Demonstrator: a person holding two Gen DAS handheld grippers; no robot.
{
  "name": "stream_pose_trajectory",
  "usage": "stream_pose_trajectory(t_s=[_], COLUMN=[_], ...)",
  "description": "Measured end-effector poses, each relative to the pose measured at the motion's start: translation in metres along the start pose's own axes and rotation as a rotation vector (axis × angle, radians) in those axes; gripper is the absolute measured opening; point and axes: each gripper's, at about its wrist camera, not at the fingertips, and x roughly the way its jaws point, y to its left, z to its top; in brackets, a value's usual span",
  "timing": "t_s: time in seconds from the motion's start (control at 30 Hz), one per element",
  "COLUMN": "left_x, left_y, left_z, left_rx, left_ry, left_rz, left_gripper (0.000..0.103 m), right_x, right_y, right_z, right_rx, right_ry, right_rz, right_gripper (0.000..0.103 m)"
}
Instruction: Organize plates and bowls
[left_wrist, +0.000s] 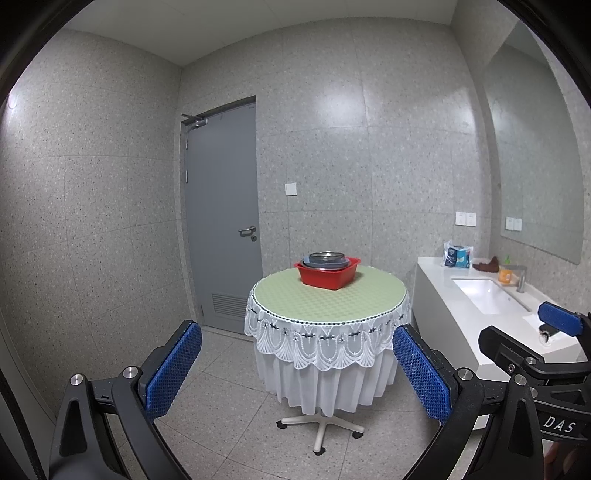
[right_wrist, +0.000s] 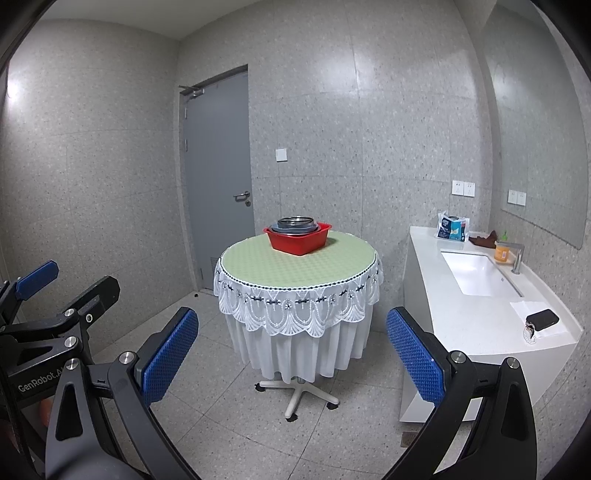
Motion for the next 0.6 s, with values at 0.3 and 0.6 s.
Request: stream_pose_trajectory(t_s=[0.3, 0.6], left_x=[0.0023, 0.0080], left_y=[-0.0033, -0.0053], left_z=[0.0031, 0.0083], left_rx=[0.002, 0.005], left_ry=[0.006, 0.014], left_rz=[-0.001, 0.003], left_gripper=[0.102, 0.102], right_x=[0.0028, 0.0082], right_y=[-0.0005, -0.0037], right_z=[-0.0010, 0.0011], right_rx=[0.001, 0.006], right_ry=[0.006, 0.015], right_rz=[-0.002, 0.000], right_gripper=[0.103, 0.103])
